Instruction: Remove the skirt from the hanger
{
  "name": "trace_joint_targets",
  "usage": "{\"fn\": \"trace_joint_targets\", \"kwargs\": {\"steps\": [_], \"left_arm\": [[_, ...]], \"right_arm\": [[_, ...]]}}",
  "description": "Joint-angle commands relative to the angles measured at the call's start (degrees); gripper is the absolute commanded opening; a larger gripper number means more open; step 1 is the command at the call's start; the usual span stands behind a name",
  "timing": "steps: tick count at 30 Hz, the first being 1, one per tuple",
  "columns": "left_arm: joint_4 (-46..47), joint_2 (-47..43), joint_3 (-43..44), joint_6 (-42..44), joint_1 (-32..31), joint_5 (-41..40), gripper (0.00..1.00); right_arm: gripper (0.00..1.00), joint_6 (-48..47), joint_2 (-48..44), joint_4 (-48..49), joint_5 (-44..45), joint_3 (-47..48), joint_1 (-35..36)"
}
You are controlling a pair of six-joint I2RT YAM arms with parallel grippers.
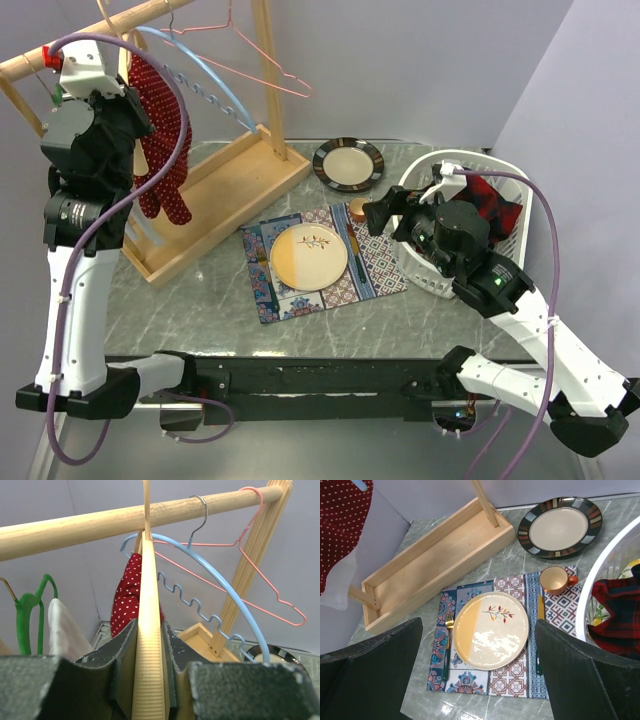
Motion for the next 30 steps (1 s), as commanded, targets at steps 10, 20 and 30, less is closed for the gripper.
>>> {"fn": "trace_joint_targets", "kwargs": {"steps": [10, 20, 30], "left_arm": [[5.8, -6.4, -1.7, -1.0, -0.1, 1.2, 0.01], [-2.2, -12.0, -4.1, -2.6, -0.1, 4.0, 0.01], [-13.4, -19.0, -5.2, -9.5, -0.1, 10.8, 0.01]], "right_arm": [[1.0, -1.4, -2.0, 1.9, 1.6, 1.6, 0.6], [1.0, -1.9, -2.8, 1.0, 0.0, 1.9, 1.2], [1.0, -2.9, 0.5, 1.5, -4.4, 4.2, 8.3]]}}
